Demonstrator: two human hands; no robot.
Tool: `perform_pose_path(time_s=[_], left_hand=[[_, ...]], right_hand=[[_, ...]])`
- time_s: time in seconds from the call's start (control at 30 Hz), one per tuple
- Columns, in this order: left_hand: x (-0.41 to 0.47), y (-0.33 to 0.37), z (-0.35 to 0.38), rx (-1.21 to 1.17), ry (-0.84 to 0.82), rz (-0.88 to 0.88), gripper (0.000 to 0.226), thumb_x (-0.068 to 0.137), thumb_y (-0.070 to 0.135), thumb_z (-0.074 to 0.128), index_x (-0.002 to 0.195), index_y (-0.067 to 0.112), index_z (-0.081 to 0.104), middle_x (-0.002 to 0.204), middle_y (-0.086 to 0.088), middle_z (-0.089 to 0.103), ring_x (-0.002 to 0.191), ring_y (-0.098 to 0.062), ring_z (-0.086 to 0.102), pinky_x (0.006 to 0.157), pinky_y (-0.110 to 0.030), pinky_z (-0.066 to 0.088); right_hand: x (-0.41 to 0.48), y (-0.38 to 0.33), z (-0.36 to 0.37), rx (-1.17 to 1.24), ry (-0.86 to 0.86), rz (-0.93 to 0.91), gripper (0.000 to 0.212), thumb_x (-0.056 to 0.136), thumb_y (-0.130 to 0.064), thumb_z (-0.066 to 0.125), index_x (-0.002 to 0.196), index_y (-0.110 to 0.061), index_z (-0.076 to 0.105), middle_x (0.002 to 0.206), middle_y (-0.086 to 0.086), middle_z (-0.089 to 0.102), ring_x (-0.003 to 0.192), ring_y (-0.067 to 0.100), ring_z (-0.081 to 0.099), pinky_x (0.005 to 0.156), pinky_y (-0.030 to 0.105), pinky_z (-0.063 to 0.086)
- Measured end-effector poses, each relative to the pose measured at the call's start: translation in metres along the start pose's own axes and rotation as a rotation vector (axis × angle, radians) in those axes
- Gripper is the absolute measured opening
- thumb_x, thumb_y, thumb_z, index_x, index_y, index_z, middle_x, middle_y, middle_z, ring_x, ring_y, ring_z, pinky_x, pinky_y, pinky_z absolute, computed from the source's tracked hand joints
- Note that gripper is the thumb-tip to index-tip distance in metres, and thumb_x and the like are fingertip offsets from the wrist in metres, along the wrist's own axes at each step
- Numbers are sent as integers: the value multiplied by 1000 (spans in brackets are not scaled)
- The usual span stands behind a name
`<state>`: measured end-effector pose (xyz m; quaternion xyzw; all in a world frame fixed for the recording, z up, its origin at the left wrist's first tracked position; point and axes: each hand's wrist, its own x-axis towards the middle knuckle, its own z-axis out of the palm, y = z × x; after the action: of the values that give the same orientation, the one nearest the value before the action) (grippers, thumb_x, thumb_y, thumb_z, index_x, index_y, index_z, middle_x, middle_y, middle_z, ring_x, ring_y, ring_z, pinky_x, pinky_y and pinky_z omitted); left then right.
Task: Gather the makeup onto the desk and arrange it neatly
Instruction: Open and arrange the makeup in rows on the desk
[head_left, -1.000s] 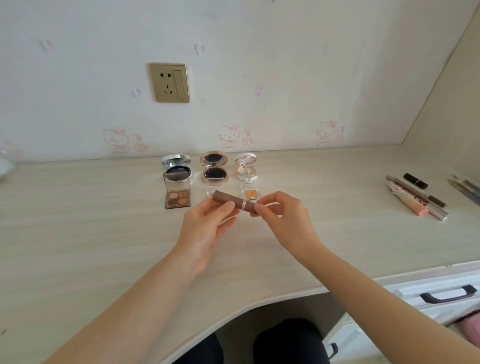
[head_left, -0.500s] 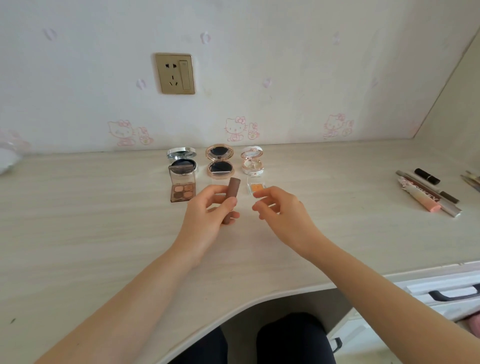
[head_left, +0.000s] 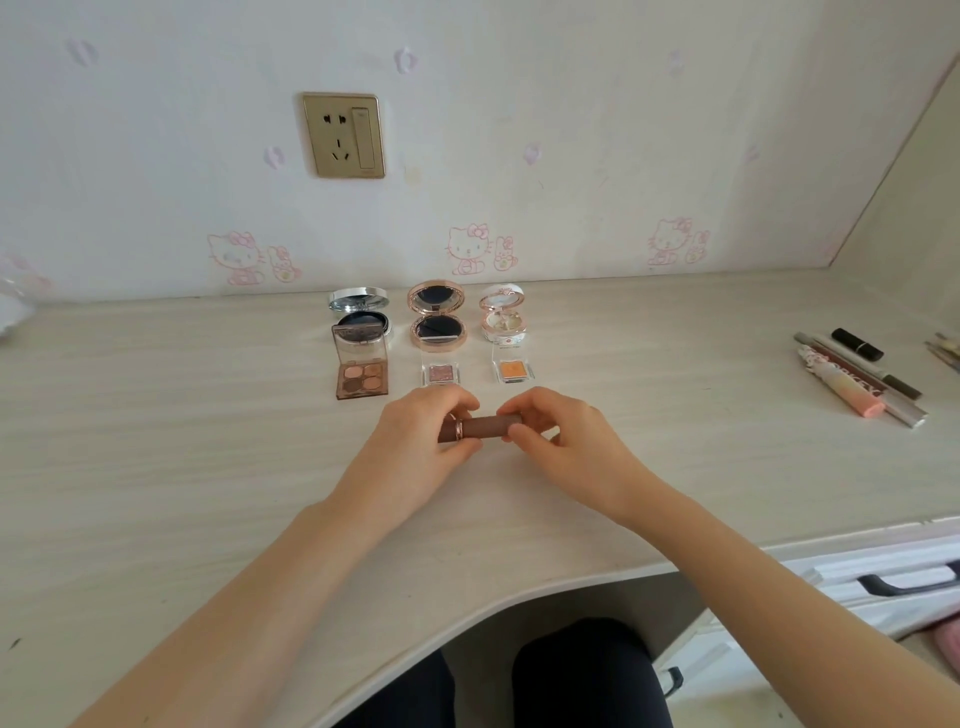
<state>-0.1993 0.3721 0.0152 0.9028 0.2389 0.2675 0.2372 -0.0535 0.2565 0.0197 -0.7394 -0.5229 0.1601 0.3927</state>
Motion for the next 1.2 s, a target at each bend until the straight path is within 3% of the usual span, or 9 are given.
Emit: perform_pose_path(time_s=[0.1,0.23,0.47,0.63,0.73,0.83,0.93,1.1,1.2], left_hand=[[0,2,1,211,-46,111,18,85,18,68,103,14,65,92,0,62,91,-15,50,76,-21,36],[-3,6,4,274,-35,187,17,90,21,62,103,11,62,90,-3,63,93,-19,51,76,-26,39],[-3,1,10,560,-27,299,15,79,11,73,87,12,60,76,-1,58,74,-22,55,60,-36,51],[-8,4,7,512,-28,350,8,92,19,57,91,12,54,80,-1,56,70,-21,51,56,-33,46],[-9,3,6,519,-72,348,18,94,29,43,90,14,51,78,1,54,66,-19,50,53,-29,40],[-9,5,4,512,-113,339,26,98,38,35,98,15,48,81,2,55,71,-19,53,58,-28,36],[-9,4,4,476,-132,312,28,100,42,33,108,18,43,89,2,56,82,-18,52,65,-27,35],[-8,6,-2,430,-137,271,32,95,51,34,106,22,43,79,3,55,70,-17,49,58,-33,44],[-7,8,-7,358,-129,261,30,93,51,40,103,23,41,82,7,52,75,-15,49,62,-33,46]], right_hand=[[-3,2,3,-81,-3,-87,17,90,-19,57,106,-20,62,92,-8,62,77,-5,53,66,7,36],[-1,10,12,-253,-37,-178,27,95,-32,48,118,-23,60,102,-10,63,94,9,48,82,20,39],[-3,8,14,-302,52,-293,19,96,-23,52,110,-15,62,100,-4,65,94,18,49,81,28,42],[-7,10,14,-183,35,-292,17,97,-21,51,112,-18,60,104,-12,65,99,11,48,84,18,41],[-10,13,11,-155,34,-307,19,96,-21,52,113,-18,60,100,-17,61,100,9,47,85,12,37],[-11,13,9,-164,16,-338,21,96,-22,52,115,-19,61,100,-17,61,100,7,45,86,14,38],[-11,13,6,-185,-9,-365,22,97,-24,52,116,-22,63,99,-18,61,99,7,44,86,16,39],[-12,11,-3,-185,-31,-383,24,95,-30,50,115,-25,63,100,-20,62,97,10,45,84,17,40],[-10,9,-4,-72,-18,-279,21,92,-27,58,112,-28,64,99,-16,66,97,6,48,82,15,40]])
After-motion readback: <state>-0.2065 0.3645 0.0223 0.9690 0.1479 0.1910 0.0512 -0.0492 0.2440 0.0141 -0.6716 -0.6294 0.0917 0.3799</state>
